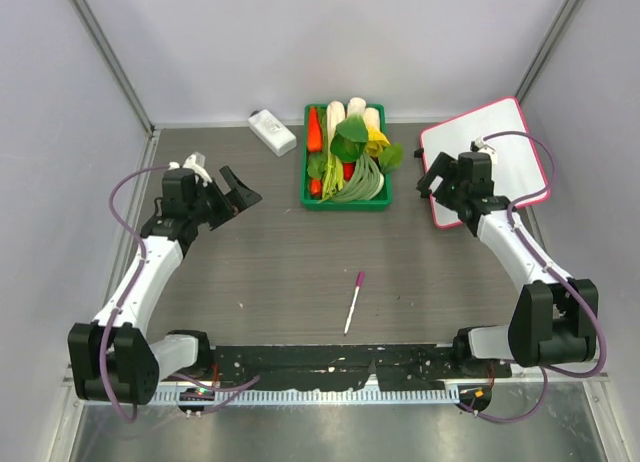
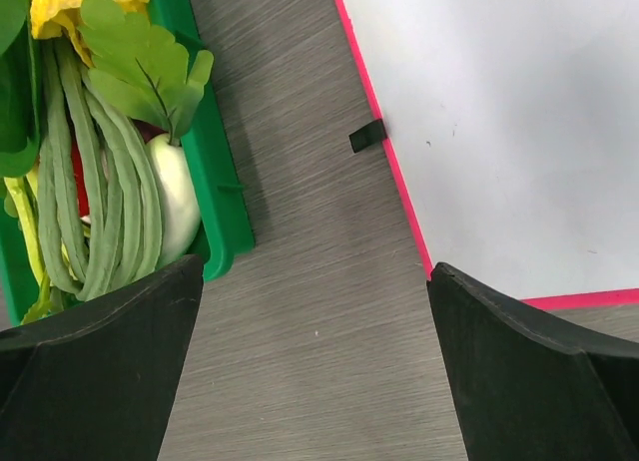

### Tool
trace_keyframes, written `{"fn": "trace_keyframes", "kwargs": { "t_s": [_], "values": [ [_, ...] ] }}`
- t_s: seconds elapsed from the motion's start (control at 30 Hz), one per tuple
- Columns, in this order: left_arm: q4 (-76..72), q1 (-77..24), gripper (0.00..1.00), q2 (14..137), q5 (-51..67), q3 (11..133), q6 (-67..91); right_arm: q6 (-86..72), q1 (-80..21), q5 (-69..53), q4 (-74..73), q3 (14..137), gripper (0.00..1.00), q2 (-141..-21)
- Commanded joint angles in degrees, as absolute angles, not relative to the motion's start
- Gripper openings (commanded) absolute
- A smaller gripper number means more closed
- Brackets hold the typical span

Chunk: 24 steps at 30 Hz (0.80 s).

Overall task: Write a sentence on the whiteboard
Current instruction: Move the whiteboard stand to the center of the board.

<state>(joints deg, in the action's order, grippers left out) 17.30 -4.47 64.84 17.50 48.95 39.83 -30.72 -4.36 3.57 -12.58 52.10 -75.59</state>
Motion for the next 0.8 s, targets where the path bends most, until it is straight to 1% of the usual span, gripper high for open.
{"fn": "trace_keyframes", "kwargs": {
  "t_s": [0.0, 0.1, 0.27, 0.37, 0.47, 0.57, 0.7, 0.77],
  "values": [
    [11.1, -4.9, 1.0, 69.1, 24.7, 52.3, 37.1, -30.3, -4.4, 4.7, -15.5, 56.9, 0.99, -76.5],
    [12.8, -7.3, 1.0, 71.4, 23.7, 54.8, 34.2, -30.8, -4.4, 4.1, -16.1, 58.0, 0.99, -78.9],
    [19.8, -11.9, 1.0, 74.0, 18.8, 61.0, 29.3, -32.2, -4.8, 6.1, -18.9, 62.3, 1.0, -82.9],
    [23.2, -13.2, 1.0, 74.4, 15.9, 63.2, 25.7, -32.3, -6.3, 7.4, -21.6, 67.7, 0.99, -87.3],
    [23.1, -13.2, 1.0, 74.4, 16.3, 63.7, 23.8, -34.3, -7.6, 11.1, -23.2, 71.4, 0.99, -90.1],
    [23.6, -13.2, 1.0, 74.8, 17.6, 64.2, 22.6, -35.6, -8.2, 5.9, -18.6, 71.8, 0.99, -91.1],
    [22.7, -13.2, 1.0, 74.5, 19.2, 62.9, 22.1, -34.6, -11.2, 6.8, -18.8, 76.5, 0.99, -96.5],
    [23.1, -13.3, 1.0, 74.2, 20.0, 62.5, 21.9, -34.7, -11.7, 6.6, -18.9, 78.6, 0.95, -100.2]
  ]
}}
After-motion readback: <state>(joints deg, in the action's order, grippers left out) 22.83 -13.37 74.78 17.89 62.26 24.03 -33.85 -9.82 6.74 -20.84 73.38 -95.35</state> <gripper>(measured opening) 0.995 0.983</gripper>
